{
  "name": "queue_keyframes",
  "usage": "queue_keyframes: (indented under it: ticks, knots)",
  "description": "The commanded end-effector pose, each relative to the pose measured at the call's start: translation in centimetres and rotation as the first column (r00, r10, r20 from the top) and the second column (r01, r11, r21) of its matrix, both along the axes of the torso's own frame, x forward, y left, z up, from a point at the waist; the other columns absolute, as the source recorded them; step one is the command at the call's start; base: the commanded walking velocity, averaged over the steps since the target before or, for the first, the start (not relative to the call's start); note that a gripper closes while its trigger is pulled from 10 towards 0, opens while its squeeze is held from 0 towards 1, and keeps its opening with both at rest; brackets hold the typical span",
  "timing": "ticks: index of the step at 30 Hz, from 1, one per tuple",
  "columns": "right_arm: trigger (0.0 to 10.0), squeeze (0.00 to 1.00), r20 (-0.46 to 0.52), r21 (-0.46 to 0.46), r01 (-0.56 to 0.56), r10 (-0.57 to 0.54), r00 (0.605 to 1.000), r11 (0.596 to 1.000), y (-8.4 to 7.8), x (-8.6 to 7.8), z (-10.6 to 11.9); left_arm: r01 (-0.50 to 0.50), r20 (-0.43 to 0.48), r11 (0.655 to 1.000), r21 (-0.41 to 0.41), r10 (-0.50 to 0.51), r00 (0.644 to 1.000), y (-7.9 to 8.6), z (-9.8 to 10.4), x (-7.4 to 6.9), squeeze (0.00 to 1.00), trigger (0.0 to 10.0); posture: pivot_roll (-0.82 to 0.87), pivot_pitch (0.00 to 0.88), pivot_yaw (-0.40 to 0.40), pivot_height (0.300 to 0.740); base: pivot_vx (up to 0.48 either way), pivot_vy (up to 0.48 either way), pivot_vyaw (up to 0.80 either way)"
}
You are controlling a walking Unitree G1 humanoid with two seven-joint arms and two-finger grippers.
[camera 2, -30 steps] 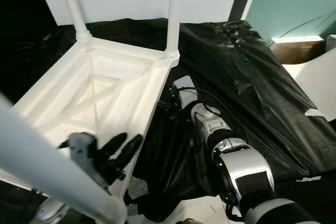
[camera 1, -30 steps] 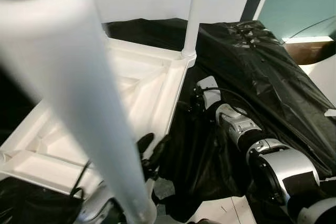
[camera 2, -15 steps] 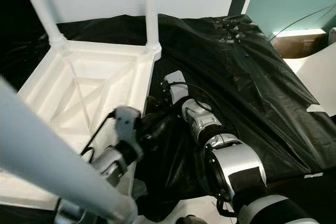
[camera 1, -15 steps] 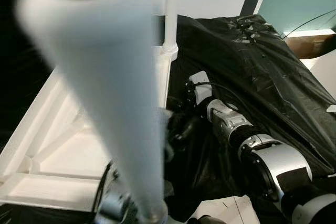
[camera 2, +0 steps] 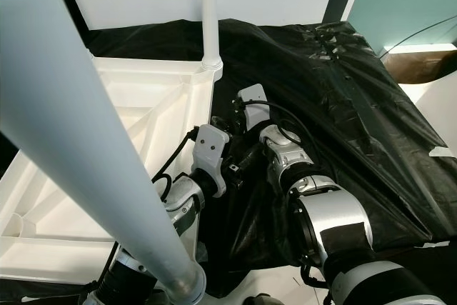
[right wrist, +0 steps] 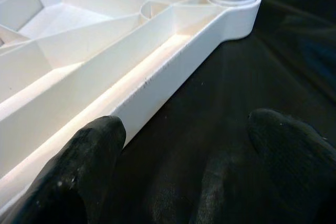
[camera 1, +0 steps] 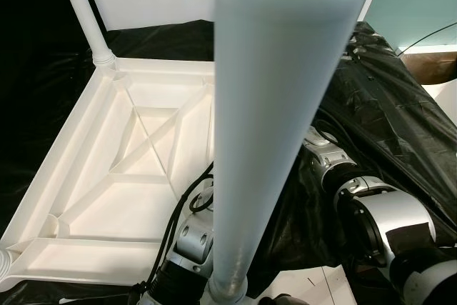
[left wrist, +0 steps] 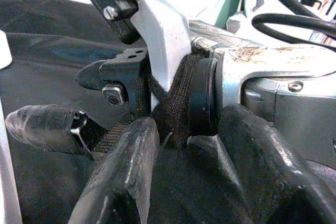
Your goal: Building children table
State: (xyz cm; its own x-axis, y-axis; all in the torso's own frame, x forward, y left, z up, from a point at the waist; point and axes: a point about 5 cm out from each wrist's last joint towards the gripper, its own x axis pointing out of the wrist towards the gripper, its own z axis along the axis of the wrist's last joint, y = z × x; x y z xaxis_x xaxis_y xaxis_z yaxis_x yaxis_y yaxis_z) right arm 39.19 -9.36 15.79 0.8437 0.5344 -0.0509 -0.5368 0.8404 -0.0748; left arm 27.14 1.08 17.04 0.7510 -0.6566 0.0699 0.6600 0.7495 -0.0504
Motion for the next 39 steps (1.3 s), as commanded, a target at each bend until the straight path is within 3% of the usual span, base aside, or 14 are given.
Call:
queue_keyframes:
  ticks: [1, 5, 6, 12, 14, 16, 18, 20, 21, 26, 27, 28, 30, 39]
  knots:
    - [10.0, 0.00, -0.005, -0.012, 0.029, -0.030, 1.000, 0.999, -0.9, -0.6, -1.5, -0.068, 0.032, 0.998, -0.011, 0.068, 0.997, 2.5, 0.7, 0.6, 0.00, 10.0, 0.14, 0.113, -0.032, 0.740, 0.000, 0.000, 0.00]
    - [10.0, 0.00, 0.008, -0.017, 0.056, -0.056, 0.998, 0.998, -1.7, -0.7, -1.7, -0.055, 0.056, 0.998, -0.018, 0.056, 0.997, 3.7, 1.1, 0.6, 0.00, 10.0, 0.14, 0.113, -0.032, 0.740, 0.000, 0.000, 0.00]
    - [10.0, 0.00, 0.030, -0.024, 0.090, -0.089, 0.996, 0.996, -2.7, -0.9, -1.9, -0.019, 0.090, 1.000, -0.016, 0.020, 0.996, 4.9, 1.6, 0.4, 0.00, 10.0, 0.15, 0.109, -0.040, 0.740, 0.000, 0.000, 0.00]
    - [10.0, 0.00, 0.071, -0.013, 0.153, -0.152, 0.986, 0.988, -5.0, -1.7, -2.5, 0.027, 0.133, 0.999, 0.022, -0.030, 0.991, 8.0, 2.3, 0.1, 0.00, 10.0, 0.13, 0.106, -0.040, 0.740, 0.000, 0.000, 0.00]
    - [10.0, 0.00, 0.071, -0.013, 0.153, -0.152, 0.986, 0.988, -5.0, -1.7, -2.5, 0.027, 0.133, 0.999, 0.022, -0.030, 0.991, 8.0, 2.3, 0.1, 0.00, 10.0, 0.13, 0.106, -0.040, 0.740, 0.000, 0.000, 0.00]
    - [10.0, 0.00, 0.086, 0.005, 0.160, -0.160, 0.983, 0.987, -6.0, -2.6, -2.9, 0.034, 0.161, 0.994, 0.107, -0.051, 0.986, 10.1, 2.6, -0.3, 0.00, 10.0, 0.11, 0.100, -0.038, 0.740, 0.000, 0.000, 0.00]
    - [10.0, 0.00, 0.086, 0.005, 0.160, -0.160, 0.983, 0.987, -6.0, -2.6, -2.9, 0.034, 0.161, 0.994, 0.107, -0.051, 0.986, 10.1, 2.6, -0.3, 0.00, 10.0, 0.11, 0.100, -0.038, 0.740, 0.000, 0.000, 0.00]
    - [10.0, 0.00, 0.106, 0.011, 0.152, -0.152, 0.983, 0.988, -6.5, -3.3, -2.9, 0.074, 0.155, 0.978, 0.194, -0.105, 0.982, 12.2, 2.9, -1.2, 0.00, 10.0, 0.12, 0.096, -0.040, 0.740, 0.000, 0.000, 0.00]
    - [10.0, 0.00, 0.106, 0.011, 0.152, -0.152, 0.983, 0.988, -6.5, -3.3, -2.9, 0.074, 0.155, 0.978, 0.194, -0.105, 0.982, 12.2, 2.9, -1.2, 0.00, 10.0, 0.12, 0.096, -0.040, 0.740, 0.000, 0.000, 0.00]
    - [10.0, 0.00, 0.125, 0.000, 0.116, -0.115, 0.985, 0.993, -6.3, -4.0, -2.7, 0.196, 0.052, 0.912, 0.359, -0.230, 0.972, 15.6, 2.9, -3.8, 0.00, 10.0, 0.12, 0.088, -0.046, 0.740, 0.000, 0.000, 0.00]
    - [10.0, 0.00, 0.125, 0.000, 0.116, -0.115, 0.985, 0.993, -6.3, -4.0, -2.7, 0.196, 0.052, 0.912, 0.359, -0.230, 0.972, 15.6, 2.9, -3.8, 0.00, 10.0, 0.12, 0.088, -0.046, 0.740, 0.000, 0.000, 0.00]
    - [10.0, 0.00, 0.129, -0.002, 0.114, -0.113, 0.985, 0.993, -6.3, -4.1, -2.6, 0.220, 0.007, 0.882, 0.418, -0.245, 0.969, 17.1, 2.8, -4.8, 0.00, 10.0, 0.12, 0.083, -0.051, 0.740, 0.000, 0.000, 0.00]
    - [10.0, 0.00, 0.135, -0.005, 0.111, -0.109, 0.985, 0.994, -6.3, -4.1, -2.4, 0.219, -0.031, 0.864, 0.453, -0.230, 0.973, 18.3, 2.7, -5.2, 0.00, 10.0, 0.12, 0.083, -0.051, 0.740, 0.000, 0.000, 0.00]
    - [10.0, 0.00, 0.136, -0.029, 0.104, -0.100, 0.986, 0.994, -6.8, -4.3, -1.6, 0.342, -0.172, 0.782, 0.520, -0.296, 0.939, 20.2, 2.1, -8.1, 0.00, 10.0, 0.13, 0.072, -0.065, 0.740, 0.000, 0.000, 0.00]
